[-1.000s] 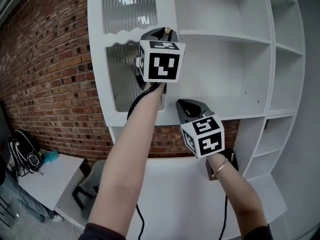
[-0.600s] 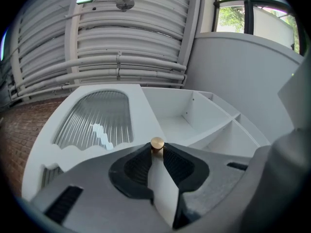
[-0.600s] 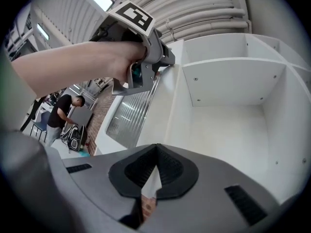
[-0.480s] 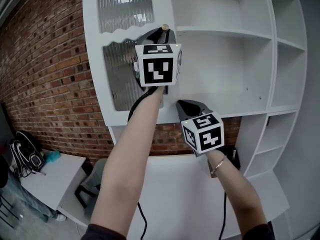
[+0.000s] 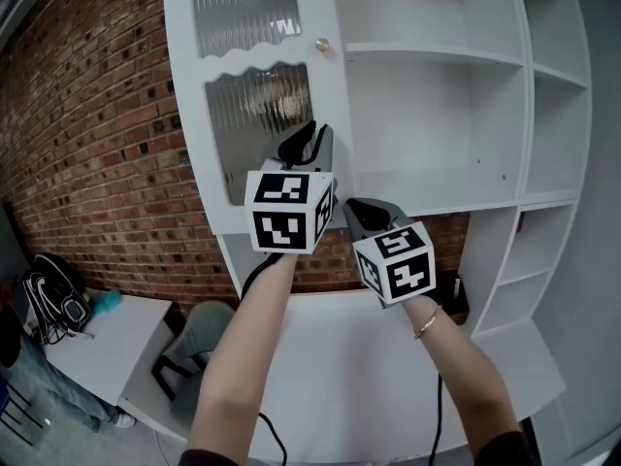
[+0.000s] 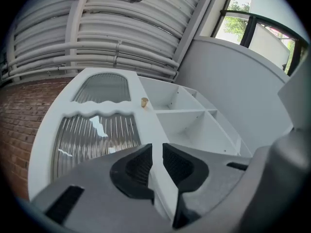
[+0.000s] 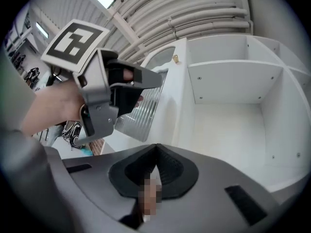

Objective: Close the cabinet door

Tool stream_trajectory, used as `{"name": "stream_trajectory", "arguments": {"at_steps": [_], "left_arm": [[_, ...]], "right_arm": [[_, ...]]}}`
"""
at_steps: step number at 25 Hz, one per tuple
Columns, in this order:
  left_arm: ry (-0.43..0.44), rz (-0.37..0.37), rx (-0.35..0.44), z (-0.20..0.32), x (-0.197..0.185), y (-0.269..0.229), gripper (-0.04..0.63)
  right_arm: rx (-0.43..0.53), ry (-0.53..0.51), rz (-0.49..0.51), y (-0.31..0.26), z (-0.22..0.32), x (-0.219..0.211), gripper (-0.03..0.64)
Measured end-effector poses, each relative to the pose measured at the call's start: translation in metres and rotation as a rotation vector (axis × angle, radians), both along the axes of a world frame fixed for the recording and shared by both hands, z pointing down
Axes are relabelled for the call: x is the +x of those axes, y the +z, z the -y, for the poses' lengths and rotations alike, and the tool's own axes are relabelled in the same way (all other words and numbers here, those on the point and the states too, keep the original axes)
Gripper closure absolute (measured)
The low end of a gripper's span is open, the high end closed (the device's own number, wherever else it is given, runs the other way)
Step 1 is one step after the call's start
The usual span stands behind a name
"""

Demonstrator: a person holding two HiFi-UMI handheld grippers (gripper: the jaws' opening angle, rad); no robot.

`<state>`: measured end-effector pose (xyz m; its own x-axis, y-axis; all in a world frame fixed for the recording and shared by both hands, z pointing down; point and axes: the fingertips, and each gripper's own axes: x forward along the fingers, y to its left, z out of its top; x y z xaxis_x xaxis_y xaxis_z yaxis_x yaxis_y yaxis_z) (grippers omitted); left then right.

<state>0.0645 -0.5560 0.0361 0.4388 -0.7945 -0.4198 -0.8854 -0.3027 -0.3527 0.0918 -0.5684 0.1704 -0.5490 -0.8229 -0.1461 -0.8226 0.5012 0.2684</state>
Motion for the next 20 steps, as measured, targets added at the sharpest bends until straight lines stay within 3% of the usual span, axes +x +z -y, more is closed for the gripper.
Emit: {"name": "stream_trajectory", "arguments": {"at_steps": [9,20], "left_arm": [[0.063,-0.082,-0.182,-0.024,-0.033,0.110,0.549],[0.082,-0.074,-0.372,-0.054,-0.051,0.223,0.561]], "right_arm": [[-0.071,0.015,0.044,0.046,-0.043,0.012,0.617],[-0.195,0.055,0.094,0.116,-0.077,0.024,0.617]]}}
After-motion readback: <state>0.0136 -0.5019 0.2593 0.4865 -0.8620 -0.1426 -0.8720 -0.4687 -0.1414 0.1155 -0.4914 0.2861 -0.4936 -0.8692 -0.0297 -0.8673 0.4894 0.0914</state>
